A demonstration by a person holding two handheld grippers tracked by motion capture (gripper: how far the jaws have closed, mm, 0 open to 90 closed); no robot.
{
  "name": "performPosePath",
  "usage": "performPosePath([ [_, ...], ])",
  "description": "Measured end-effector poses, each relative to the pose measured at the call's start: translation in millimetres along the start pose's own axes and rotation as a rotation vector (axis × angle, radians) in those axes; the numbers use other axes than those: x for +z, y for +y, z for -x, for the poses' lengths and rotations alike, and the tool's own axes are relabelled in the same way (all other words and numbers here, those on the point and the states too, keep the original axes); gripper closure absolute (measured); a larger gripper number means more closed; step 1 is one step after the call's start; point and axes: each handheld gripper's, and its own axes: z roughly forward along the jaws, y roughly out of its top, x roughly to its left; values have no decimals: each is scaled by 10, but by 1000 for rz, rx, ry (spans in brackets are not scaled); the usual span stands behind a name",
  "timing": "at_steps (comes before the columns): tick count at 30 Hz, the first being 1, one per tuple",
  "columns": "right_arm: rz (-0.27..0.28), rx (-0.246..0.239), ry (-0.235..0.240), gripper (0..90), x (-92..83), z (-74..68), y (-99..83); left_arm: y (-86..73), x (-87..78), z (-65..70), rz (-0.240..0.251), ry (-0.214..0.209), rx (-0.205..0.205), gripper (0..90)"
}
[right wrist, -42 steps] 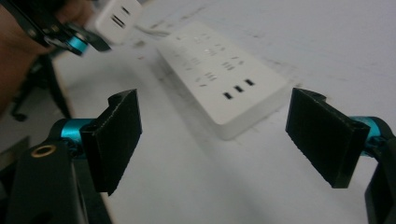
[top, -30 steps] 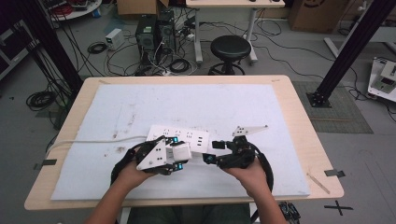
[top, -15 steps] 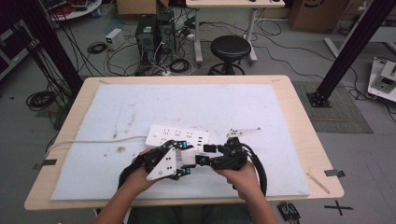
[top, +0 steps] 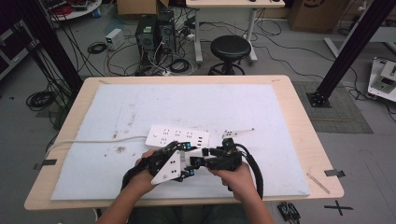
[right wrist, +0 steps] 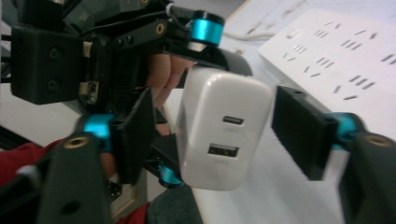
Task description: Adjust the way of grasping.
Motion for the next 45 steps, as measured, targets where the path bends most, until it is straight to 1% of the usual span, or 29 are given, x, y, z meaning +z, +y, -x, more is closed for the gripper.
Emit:
performPosePath([
  [1,-3,3,8,386,17,-2,-4,5,7,2,1,1,1,424],
  [3,-8,2,20,415,31,0,-5,8,11,3,1,-3,2,424],
  [7,-10,-1,18,494,38,1,-7,20,21,11,7,-5,10,424],
  [8,-10,-1,18,494,38,1,-7,22,18,12,9,-2,11,424],
  [10,-13,4,21,546,32,13,-13,23,16,10,12,-2,13,424],
  [13,-14,5,16,570,34,17,-14,23,21,21,5,3,24,424],
  [16,-23,20,19,587,41,36,-17,21,27,32,-6,2,36,424],
  [17,-28,37,22,599,42,45,-19,17,31,33,-7,6,38,422],
  [18,-27,35,21,606,48,47,-19,12,36,32,-11,-1,32,419],
  [20,-28,35,15,619,50,42,-15,-6,45,21,-14,-6,11,414],
  [21,-28,35,15,619,50,42,-15,-17,51,16,-14,-9,-7,414],
  [22,-29,33,-1,624,54,34,-11,-26,50,6,-15,-9,-25,405],
  [23,-28,26,-17,626,51,34,-6,-33,43,-1,-17,2,-42,384],
  [24,-17,39,-26,629,24,47,1,-39,29,-12,-19,7,-55,326],
  [25,-17,39,-26,629,24,47,1,-48,8,-23,-21,7,-69,326],
  [27,4,36,-40,629,-23,67,11,-77,-45,-50,-20,18,-92,302],
  [29,18,41,-51,629,-81,70,25,-118,-119,-93,-22,36,-125,271],
  [30,29,34,-69,630,-143,73,43,-141,-162,-121,-19,45,-142,248],
  [31,35,27,-74,630,-171,73,51,-164,-208,-154,-22,49,-161,217],
  [33,43,19,-81,630,-197,75,59,-209,-304,-225,-29,71,-201,208],
  [34,49,5,-99,630,-258,72,75,-231,-355,-262,-32,84,-211,208],
  [35,49,5,-99,630,-258,72,75,-254,-406,-299,-34,95,-230,208],
  [36,66,-9,-122,630,-315,70,86,-278,-456,-338,-37,103,-257,189],
  [37,66,-9,-122,630,-315,70,86,-302,-506,-380,-41,108,-282,189],
  [39,77,-29,-136,630,-361,65,101,-352,-595,-459,-52,122,-329,177],
  [40,77,-34,-150,630,-384,57,110,-380,-633,-496,-60,128,-346,177],
  [42,89,-49,-154,630,-416,57,123,-432,-700,-560,-80,153,-382,177],
  [43,91,-57,-171,630,-443,44,134,-461,-736,-596,-94,157,-394,177],
  [45,90,-58,-173,630,-455,42,138,-518,-804,-651,-107,176,-428,177],
])
